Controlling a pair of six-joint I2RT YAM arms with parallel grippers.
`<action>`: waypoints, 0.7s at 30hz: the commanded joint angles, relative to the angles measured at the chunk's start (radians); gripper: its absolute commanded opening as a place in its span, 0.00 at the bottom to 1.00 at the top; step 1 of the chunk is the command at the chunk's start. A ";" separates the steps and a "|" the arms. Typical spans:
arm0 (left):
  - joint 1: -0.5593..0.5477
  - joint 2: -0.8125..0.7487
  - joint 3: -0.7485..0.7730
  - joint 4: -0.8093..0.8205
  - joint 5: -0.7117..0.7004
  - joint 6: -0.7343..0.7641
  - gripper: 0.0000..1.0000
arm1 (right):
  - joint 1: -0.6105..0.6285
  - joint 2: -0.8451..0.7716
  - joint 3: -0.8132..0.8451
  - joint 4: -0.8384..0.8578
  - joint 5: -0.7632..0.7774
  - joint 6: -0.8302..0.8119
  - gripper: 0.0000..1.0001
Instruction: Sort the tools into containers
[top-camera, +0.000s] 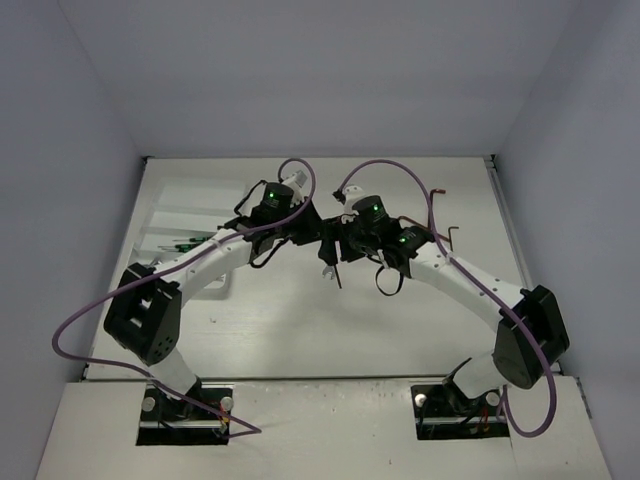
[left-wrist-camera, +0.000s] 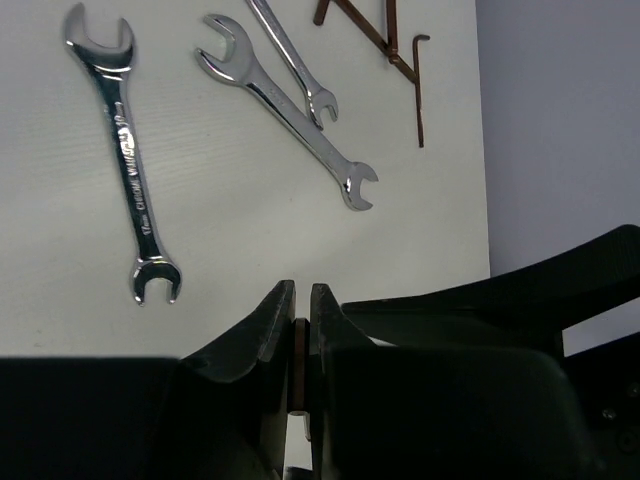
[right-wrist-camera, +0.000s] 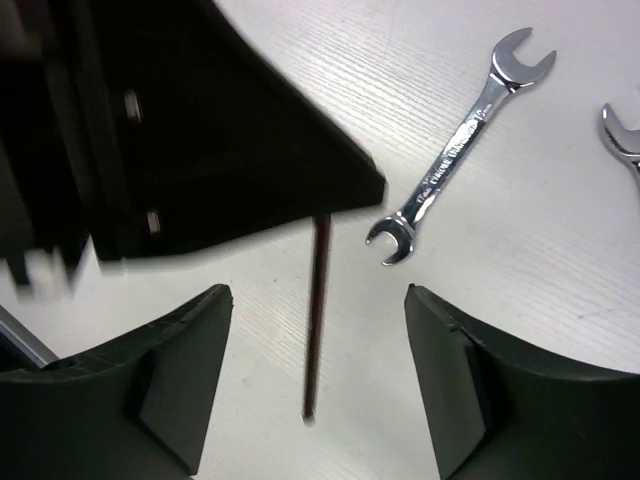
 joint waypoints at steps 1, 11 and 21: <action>0.155 -0.065 0.004 0.084 0.014 -0.022 0.00 | -0.027 -0.114 -0.011 0.051 0.057 0.026 0.70; 0.631 -0.057 0.005 0.105 -0.039 -0.052 0.00 | -0.181 -0.309 -0.140 0.048 0.132 0.078 0.77; 0.846 0.221 0.141 0.146 -0.089 -0.121 0.02 | -0.254 -0.412 -0.210 0.011 0.180 0.081 0.79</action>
